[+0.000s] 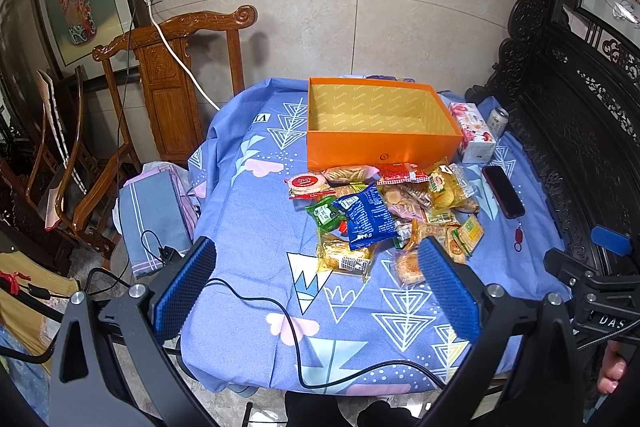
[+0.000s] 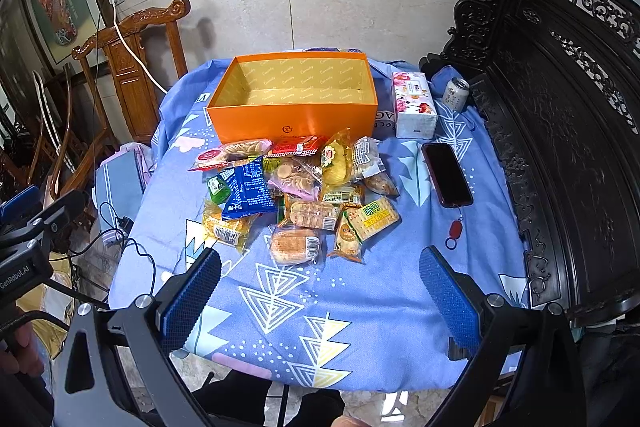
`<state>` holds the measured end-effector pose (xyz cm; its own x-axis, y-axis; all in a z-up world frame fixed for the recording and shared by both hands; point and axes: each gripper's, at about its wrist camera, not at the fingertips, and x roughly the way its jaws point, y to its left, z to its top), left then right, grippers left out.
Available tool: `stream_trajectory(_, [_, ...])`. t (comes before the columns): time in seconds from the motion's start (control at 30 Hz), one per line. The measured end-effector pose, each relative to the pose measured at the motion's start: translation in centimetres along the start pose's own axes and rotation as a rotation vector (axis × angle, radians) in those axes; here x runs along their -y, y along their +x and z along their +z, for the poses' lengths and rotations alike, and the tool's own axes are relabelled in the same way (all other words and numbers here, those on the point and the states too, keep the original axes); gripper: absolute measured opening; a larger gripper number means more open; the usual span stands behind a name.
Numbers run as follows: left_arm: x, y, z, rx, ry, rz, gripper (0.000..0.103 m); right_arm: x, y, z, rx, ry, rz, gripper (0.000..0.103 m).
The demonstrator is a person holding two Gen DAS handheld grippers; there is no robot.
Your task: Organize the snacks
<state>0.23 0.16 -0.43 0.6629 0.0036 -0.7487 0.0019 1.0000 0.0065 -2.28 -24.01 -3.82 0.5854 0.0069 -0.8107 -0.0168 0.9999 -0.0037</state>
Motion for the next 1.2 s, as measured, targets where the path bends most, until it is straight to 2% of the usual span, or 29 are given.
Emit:
stream_trajectory(0.47, [0.2, 0.4, -0.5, -0.005, 0.003, -0.001, 0.099, 0.2, 0.8, 0.2, -0.008, 0.000, -0.003, 0.100])
stream_trajectory(0.7, [0.6, 2.3, -1.1, -0.020, 0.016, -0.016, 0.099, 0.3, 2.9, 0.9, -0.036, 0.008, -0.011, 0.100])
stream_trajectory(0.8, [0.0, 3.8, -1.1, 0.005, 0.021, -0.042, 0.099, 0.3, 3.9, 0.7, -0.003, 0.001, 0.000, 0.100])
stream_trajectory(0.9, [-0.5, 5.8, -1.5, 0.001, 0.045, -0.053, 0.099, 0.2, 6.2, 0.2, 0.021, -0.014, -0.006, 0.100])
stream_trajectory(0.97, [-1.0, 7.2, -2.2, 0.002, 0.068, -0.054, 0.099, 0.2, 8.6, -0.1, 0.007, -0.011, -0.001, 0.100])
stream_trajectory(1.1, [-2.2, 10.3, -3.2, -0.020, 0.105, -0.072, 0.099, 0.1, 14.1, -0.8, -0.021, 0.028, 0.070, 0.100])
stream_trajectory(1.2, [-3.0, 12.6, -3.5, -0.036, 0.138, -0.115, 0.099, 0.2, 17.7, -0.7, -0.012, 0.059, 0.132, 0.100])
